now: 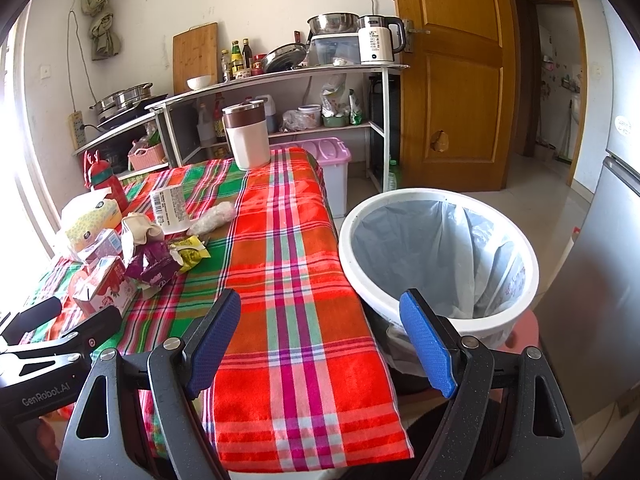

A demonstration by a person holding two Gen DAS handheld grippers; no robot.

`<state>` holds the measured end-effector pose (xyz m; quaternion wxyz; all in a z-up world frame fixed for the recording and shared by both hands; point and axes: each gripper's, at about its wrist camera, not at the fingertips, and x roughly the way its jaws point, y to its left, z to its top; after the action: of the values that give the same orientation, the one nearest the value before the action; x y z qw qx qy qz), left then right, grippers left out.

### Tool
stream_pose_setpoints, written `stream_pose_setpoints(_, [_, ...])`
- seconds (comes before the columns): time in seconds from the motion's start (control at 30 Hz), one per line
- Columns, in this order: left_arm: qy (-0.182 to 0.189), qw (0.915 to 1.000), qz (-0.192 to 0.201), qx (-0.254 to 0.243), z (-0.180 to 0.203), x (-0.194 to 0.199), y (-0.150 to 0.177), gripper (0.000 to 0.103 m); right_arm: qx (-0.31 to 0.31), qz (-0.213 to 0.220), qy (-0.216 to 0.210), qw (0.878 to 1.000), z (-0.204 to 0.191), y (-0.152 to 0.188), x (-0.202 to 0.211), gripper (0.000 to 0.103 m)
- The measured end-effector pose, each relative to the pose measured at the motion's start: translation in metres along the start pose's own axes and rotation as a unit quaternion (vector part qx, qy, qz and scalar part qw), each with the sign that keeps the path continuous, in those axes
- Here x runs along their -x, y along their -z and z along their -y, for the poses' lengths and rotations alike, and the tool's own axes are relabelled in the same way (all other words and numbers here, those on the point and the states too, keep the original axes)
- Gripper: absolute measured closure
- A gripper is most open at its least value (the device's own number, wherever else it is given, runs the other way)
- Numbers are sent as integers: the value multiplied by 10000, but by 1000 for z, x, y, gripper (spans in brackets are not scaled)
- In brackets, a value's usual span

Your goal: Collect trash

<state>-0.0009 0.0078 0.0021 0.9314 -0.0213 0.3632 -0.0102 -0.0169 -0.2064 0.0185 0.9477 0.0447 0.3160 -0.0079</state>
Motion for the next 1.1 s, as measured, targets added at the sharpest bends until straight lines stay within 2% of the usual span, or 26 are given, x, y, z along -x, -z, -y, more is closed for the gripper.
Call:
stream_pose_setpoints(0.17, [136,9998,-13,115,-15,-2,2,2,-6,-53,-135,9999,-2,1,-9,21])
stream_pose_setpoints(0.3, [18,9998,-44,189,-33,-5,3,5,54,-51,-317,9995,-5,1,-15,21])
stream_pose_setpoints(0.37, [31,9994,-83,321,-46,-8,3,8,112,-68,-441,9989,-9,0,-20,21])
stream_pose_setpoints(0.57, [37,9965,-227,800,-83,-19,3,9,358,-118,-900,9952,-35,-1,-36,21])
stream_pose_setpoints(0.73, [275,9963,-319,750,-85,-27,4,9,474,-304,-1125,9921,-54,-3,-55,25])
stream_pose_setpoints(0.9, [391,9964,-416,634,-82,-38,7,9,314,-493,-1627,9849,-65,-15,-73,26])
stream_pose_setpoints(1.1, [424,9965,-485,527,-79,-46,5,9,615,-620,-2234,9708,-87,-26,-89,27])
